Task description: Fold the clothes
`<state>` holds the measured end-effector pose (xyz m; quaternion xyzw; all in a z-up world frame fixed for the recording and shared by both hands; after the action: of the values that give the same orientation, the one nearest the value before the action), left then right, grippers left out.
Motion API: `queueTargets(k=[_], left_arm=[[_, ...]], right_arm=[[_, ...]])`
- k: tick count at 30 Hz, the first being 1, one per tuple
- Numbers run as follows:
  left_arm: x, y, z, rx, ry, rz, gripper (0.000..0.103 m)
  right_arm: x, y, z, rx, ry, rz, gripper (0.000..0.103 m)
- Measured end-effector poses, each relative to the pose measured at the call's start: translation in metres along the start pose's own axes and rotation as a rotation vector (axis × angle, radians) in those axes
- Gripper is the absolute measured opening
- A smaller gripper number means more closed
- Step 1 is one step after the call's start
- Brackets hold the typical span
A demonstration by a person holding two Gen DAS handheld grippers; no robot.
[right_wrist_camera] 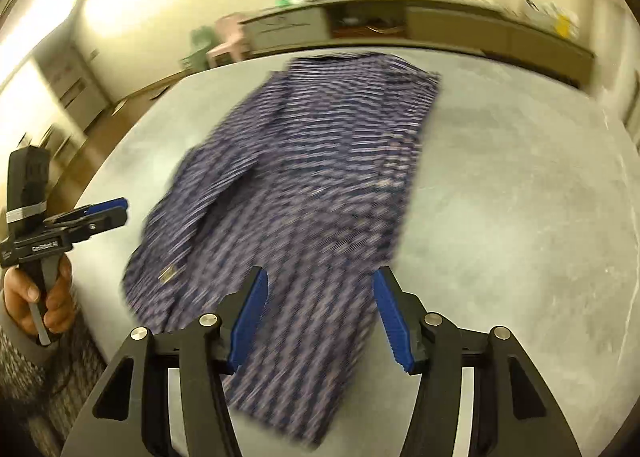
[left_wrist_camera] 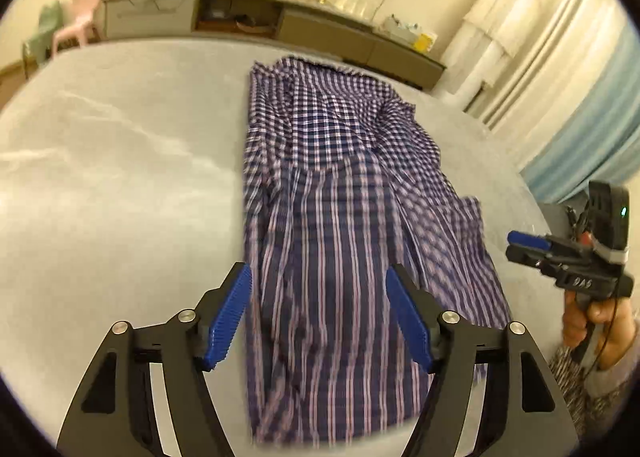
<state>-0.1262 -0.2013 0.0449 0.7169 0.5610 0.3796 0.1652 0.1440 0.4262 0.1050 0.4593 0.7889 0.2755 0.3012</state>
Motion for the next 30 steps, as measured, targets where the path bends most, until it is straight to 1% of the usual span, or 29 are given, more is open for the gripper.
queueTargets(k=[2,3,4,5,6,7,9,10,11,13,14,15,16,17,18,19,20,21,22,23,24,25,26,27,28,29,30], left_arm=[[0.002,-0.019,-0.007,-0.016,-0.003,0.027,0.072],[-0.001,-0.027,-0.003,-0.030,-0.029,-0.029,0.072],[-0.004,-0.036,0.001,-0.044,-0.055,-0.084,0.072],[-0.006,-0.043,0.005,-0.058,-0.080,-0.140,0.066],[-0.009,-0.044,0.009,-0.056,-0.066,-0.163,0.063],[-0.012,-0.044,0.013,-0.054,-0.053,-0.186,0.064],[-0.015,-0.028,0.015,-0.042,-0.048,-0.226,0.061],[-0.011,-0.016,0.014,-0.012,-0.052,-0.230,0.060],[-0.007,-0.004,0.012,0.018,-0.056,-0.234,0.060],[0.017,0.025,0.004,0.086,-0.088,-0.165,0.063],[0.034,0.032,0.001,0.099,-0.107,-0.110,0.064],[0.053,0.029,0.003,0.070,-0.134,-0.039,0.065],[0.072,0.025,0.006,0.041,-0.162,0.032,0.065],[0.083,0.017,0.016,-0.006,-0.196,0.062,0.065],[0.094,0.009,0.026,-0.053,-0.230,0.091,0.065],[0.094,-0.002,0.033,-0.089,-0.257,0.061,0.065],[0.085,-0.015,0.043,-0.132,-0.280,-0.009,0.065],[0.077,-0.019,0.049,-0.128,-0.271,-0.021,0.064],[0.076,-0.014,0.050,-0.106,-0.278,-0.017,0.065],[0.076,-0.008,0.051,-0.084,-0.284,-0.013,0.065],[0.075,-0.004,0.056,-0.077,-0.288,-0.021,0.065],[0.074,-0.002,0.054,-0.074,-0.273,-0.020,0.065],[0.071,0.002,0.054,-0.077,-0.248,-0.010,0.065],[0.068,0.005,0.053,-0.081,-0.223,-0.001,0.065],[0.063,0.004,0.052,-0.086,-0.214,0.012,0.065],[0.058,0.002,0.050,-0.091,-0.205,0.025,0.065],[0.057,0.009,0.054,-0.096,-0.206,0.037,0.065]], right_arm=[[0.008,-0.012,-0.004,-0.008,0.009,0.006,0.055],[0.009,-0.018,-0.004,-0.011,0.025,0.007,0.042],[0.008,-0.029,-0.002,-0.013,0.054,0.015,0.026],[0.007,-0.038,0.001,-0.016,0.080,0.025,0.023],[0.010,-0.043,0.005,-0.022,0.094,0.043,0.022],[0.012,-0.049,0.009,-0.029,0.108,0.060,0.020],[0.016,-0.050,0.012,-0.032,0.128,0.075,0.019],[0.016,-0.043,0.011,-0.027,0.126,0.078,0.021],[0.015,-0.036,0.005,0.000,0.118,0.072,0.022],[0.012,-0.021,-0.006,0.056,0.101,0.052,0.022],[0.007,-0.014,-0.012,0.086,0.096,0.017,0.022],[0.002,-0.014,-0.014,0.089,0.098,-0.005,0.022],[0.000,-0.020,-0.012,0.067,0.101,-0.015,0.022],[-0.001,-0.028,-0.008,0.037,0.104,-0.020,0.022],[0.001,-0.039,0.002,-0.013,0.113,-0.008,0.022],[0.001,-0.044,0.006,-0.017,0.131,-0.005,0.023],[0.001,-0.048,0.010,-0.033,0.145,-0.005,0.027],[0.001,-0.049,0.010,-0.081,0.145,-0.014,0.029],[0.002,-0.045,0.002,-0.088,0.143,-0.012,0.029],[0.002,-0.037,-0.015,-0.058,0.150,-0.019,0.030],[0.002,-0.031,-0.032,-0.033,0.159,-0.024,0.037],[0.002,-0.026,-0.050,-0.007,0.170,-0.024,0.049],[0.006,-0.027,-0.077,0.021,0.188,-0.004,0.054],[0.009,-0.029,-0.104,0.045,0.206,0.015,0.062],[0.012,-0.039,-0.127,0.053,0.223,0.032,0.066],[0.016,-0.050,-0.148,0.059,0.237,0.047,0.069],[0.020,-0.062,-0.165,0.055,0.239,0.055,0.074]])
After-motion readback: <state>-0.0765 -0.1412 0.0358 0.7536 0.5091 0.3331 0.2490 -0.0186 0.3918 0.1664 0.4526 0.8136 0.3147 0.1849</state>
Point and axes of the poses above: each gripper's, at about its wrist camera, not at the fingertips, and y roughly against the way its jaws point, x to its right, z to its underside, the point moved 7 cm from there along -y, roughly the way its jaws point, and after that the axes turned 10 degrees about x, right-handed, at the moved point
